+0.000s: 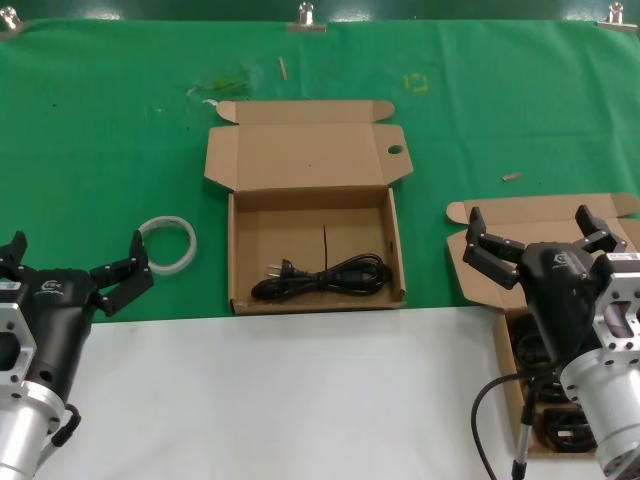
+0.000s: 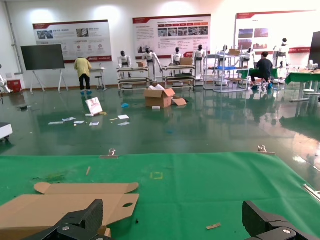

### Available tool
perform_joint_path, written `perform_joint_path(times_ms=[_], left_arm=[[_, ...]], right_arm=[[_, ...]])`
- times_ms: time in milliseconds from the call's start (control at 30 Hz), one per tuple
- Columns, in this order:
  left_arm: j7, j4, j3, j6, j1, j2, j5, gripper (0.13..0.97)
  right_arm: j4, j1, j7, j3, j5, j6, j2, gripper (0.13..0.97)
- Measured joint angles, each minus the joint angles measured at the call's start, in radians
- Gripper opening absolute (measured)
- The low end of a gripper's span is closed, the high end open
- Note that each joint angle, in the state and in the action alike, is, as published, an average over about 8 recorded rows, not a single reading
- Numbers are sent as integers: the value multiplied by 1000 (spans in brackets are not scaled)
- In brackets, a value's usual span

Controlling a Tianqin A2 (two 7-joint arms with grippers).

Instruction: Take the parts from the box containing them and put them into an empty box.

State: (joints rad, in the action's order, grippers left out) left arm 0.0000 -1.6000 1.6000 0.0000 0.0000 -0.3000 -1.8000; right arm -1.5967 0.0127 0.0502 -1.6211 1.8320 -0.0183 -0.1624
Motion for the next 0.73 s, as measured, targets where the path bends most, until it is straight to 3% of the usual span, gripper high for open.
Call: perform_joint_path(times_ms=[733], left_arm=[[0,0,0,0,0,0,0,965]], right_arm=[[0,0,0,0,0,0,0,966]])
